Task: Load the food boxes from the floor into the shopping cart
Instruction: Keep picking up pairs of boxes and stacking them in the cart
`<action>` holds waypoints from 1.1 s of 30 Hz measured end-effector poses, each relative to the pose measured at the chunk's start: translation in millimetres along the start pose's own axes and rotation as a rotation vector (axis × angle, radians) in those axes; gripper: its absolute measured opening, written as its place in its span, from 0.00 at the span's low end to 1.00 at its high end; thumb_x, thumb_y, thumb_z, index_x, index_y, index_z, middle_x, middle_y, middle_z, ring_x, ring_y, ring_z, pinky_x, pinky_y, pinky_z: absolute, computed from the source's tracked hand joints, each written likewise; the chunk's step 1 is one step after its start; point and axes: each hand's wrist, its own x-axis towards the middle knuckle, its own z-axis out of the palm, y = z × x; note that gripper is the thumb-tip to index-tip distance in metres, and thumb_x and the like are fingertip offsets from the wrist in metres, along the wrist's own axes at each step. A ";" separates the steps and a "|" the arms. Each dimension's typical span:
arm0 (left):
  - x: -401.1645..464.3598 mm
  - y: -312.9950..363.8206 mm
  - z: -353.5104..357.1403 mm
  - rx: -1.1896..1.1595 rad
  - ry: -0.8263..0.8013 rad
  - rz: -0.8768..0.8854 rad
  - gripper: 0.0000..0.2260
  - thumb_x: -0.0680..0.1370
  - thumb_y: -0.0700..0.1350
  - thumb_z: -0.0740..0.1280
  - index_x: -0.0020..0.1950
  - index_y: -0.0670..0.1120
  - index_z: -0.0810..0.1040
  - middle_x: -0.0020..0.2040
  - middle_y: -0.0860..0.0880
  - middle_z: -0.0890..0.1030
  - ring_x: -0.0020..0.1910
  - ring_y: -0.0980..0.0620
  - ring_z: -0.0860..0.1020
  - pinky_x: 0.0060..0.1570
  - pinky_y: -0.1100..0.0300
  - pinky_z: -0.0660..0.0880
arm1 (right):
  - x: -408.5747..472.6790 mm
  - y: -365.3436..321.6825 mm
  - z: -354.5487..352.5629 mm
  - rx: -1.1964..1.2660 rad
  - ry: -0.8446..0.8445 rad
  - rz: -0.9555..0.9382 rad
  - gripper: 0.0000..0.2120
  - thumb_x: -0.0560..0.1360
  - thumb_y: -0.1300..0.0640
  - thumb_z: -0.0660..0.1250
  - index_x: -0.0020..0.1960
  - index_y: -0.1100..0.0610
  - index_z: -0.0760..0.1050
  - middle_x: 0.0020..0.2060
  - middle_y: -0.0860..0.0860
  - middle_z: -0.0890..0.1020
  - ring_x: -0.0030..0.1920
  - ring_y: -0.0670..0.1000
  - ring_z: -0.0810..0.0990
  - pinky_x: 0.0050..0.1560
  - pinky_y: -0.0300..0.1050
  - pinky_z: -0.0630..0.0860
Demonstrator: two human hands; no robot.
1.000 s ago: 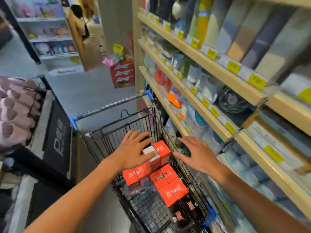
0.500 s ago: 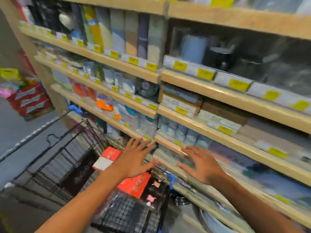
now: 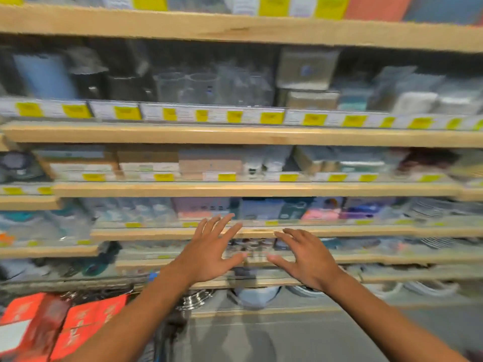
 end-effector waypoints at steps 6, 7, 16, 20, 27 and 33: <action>73.5 136.8 14.3 0.035 -0.081 0.270 0.39 0.75 0.75 0.42 0.82 0.60 0.46 0.83 0.55 0.43 0.82 0.47 0.43 0.78 0.49 0.35 | -98.7 121.3 -8.7 0.051 0.069 0.244 0.45 0.73 0.20 0.40 0.79 0.45 0.63 0.76 0.49 0.68 0.75 0.56 0.65 0.75 0.55 0.62; 84.2 158.7 17.4 0.040 -0.090 0.324 0.42 0.71 0.78 0.37 0.82 0.60 0.46 0.83 0.55 0.44 0.82 0.47 0.43 0.79 0.48 0.36 | -118.1 137.9 -10.1 0.067 0.075 0.295 0.43 0.73 0.20 0.42 0.79 0.44 0.62 0.77 0.48 0.67 0.76 0.56 0.64 0.75 0.55 0.62; 160.3 317.0 60.5 0.055 -0.178 0.774 0.49 0.65 0.81 0.31 0.82 0.60 0.47 0.83 0.54 0.47 0.81 0.46 0.46 0.79 0.47 0.42 | -256.5 220.6 -11.7 0.038 0.173 0.734 0.41 0.75 0.22 0.49 0.76 0.47 0.68 0.73 0.50 0.73 0.72 0.56 0.71 0.72 0.55 0.67; 180.8 367.1 74.7 0.057 -0.208 0.957 0.47 0.67 0.80 0.33 0.82 0.59 0.49 0.83 0.54 0.49 0.81 0.47 0.47 0.79 0.46 0.43 | -301.3 220.9 -14.2 0.040 0.221 0.906 0.42 0.74 0.22 0.47 0.73 0.49 0.72 0.70 0.50 0.76 0.69 0.56 0.74 0.71 0.54 0.69; 196.2 462.9 97.6 0.014 -0.319 1.226 0.44 0.70 0.79 0.42 0.82 0.59 0.50 0.83 0.55 0.47 0.81 0.50 0.44 0.79 0.51 0.41 | -389.1 204.9 -11.9 0.013 0.249 1.273 0.40 0.75 0.23 0.48 0.79 0.45 0.63 0.76 0.46 0.68 0.76 0.53 0.65 0.76 0.51 0.61; 172.3 549.3 133.3 0.072 -0.375 1.442 0.48 0.67 0.80 0.36 0.82 0.58 0.50 0.83 0.54 0.48 0.82 0.49 0.45 0.80 0.49 0.42 | -467.2 196.7 -4.2 0.064 0.257 1.501 0.38 0.77 0.26 0.52 0.81 0.44 0.56 0.79 0.45 0.62 0.78 0.51 0.58 0.78 0.51 0.57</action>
